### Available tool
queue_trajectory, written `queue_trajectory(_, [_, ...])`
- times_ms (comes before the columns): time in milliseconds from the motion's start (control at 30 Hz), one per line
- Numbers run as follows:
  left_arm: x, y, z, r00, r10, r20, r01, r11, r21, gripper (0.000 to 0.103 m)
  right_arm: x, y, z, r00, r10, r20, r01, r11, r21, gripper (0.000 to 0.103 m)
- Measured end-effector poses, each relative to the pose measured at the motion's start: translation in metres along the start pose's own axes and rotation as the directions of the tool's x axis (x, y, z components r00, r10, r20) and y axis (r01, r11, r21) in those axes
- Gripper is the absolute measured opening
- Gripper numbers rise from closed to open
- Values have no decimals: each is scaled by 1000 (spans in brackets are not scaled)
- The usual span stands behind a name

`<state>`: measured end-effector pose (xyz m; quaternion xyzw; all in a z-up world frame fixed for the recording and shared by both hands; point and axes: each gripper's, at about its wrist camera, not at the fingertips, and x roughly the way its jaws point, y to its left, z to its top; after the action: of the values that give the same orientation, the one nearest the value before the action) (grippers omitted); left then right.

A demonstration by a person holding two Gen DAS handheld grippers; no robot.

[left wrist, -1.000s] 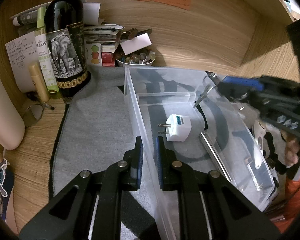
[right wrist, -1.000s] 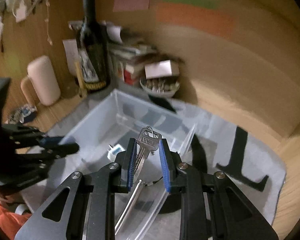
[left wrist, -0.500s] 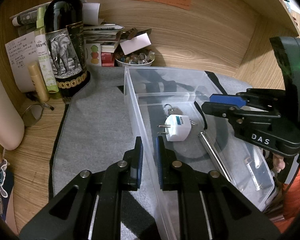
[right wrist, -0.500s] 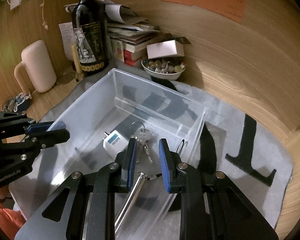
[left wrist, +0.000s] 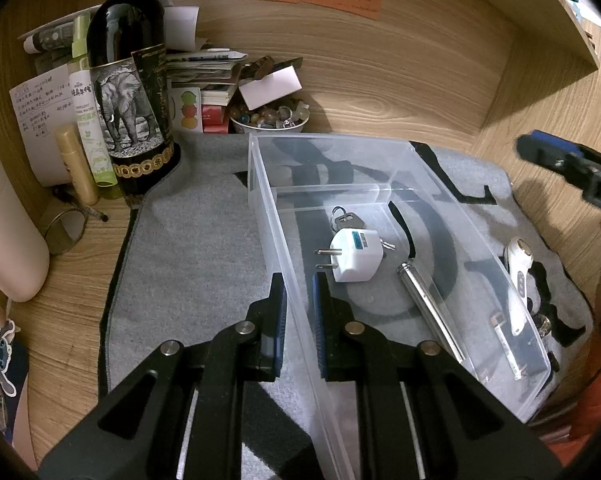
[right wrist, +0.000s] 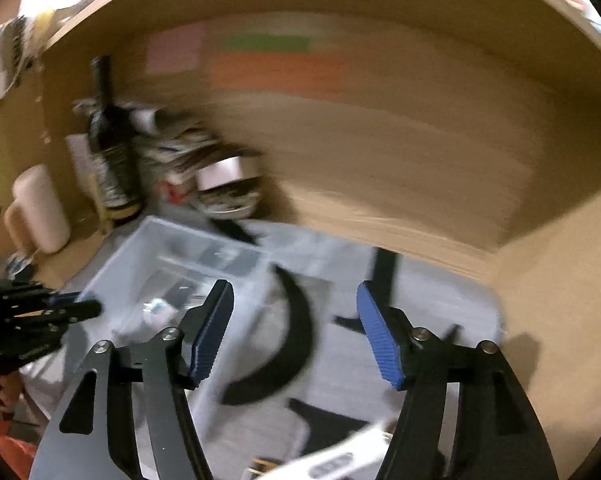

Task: Organize rigid objects
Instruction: 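Carry the keys into the clear box and open the right gripper, then lower the right gripper onto the white massager handle and close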

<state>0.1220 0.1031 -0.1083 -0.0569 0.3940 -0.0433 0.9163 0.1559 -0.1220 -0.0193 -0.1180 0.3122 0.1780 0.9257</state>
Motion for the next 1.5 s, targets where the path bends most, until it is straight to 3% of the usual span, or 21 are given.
queue_trajectory(333, [0, -1, 0, 1000, -1, 1, 1, 1000, 0, 12, 7, -46, -56, 979, -157, -128, 175, 974, 146, 66])
queue_trajectory(600, [-1, -3, 0, 1000, 0, -1, 0, 1000, 14, 12, 34, -65, -104, 953, -105, -283, 195, 931, 309, 67])
queue_trajectory(800, [-2, -2, 0, 1000, -5, 1, 5, 1000, 9, 12, 56, -68, -113, 938, 15, -346, 117, 926, 358, 67])
queue_trajectory(900, [-2, -2, -1, 1000, -8, 4, 8, 1000, 6, 12, 64, -61, -109, 934, 3, -357, 118, 941, 316, 65])
queue_trajectory(1067, [-2, -1, -2, 1000, -8, 6, 8, 1000, 8, 12, 72, -50, -98, 928, -9, -373, 98, 971, 219, 43])
queue_trajectory(1133, [-2, -1, -2, 1000, -10, 6, 10, 1000, 5, 12, 74, -48, -94, 933, 27, -359, 57, 973, 222, 35])
queue_trajectory(1500, [-3, 0, -2, 1000, -12, 6, 12, 1000, 1, 13, 51, -46, -59, 975, 11, -222, 34, 980, 197, 33])
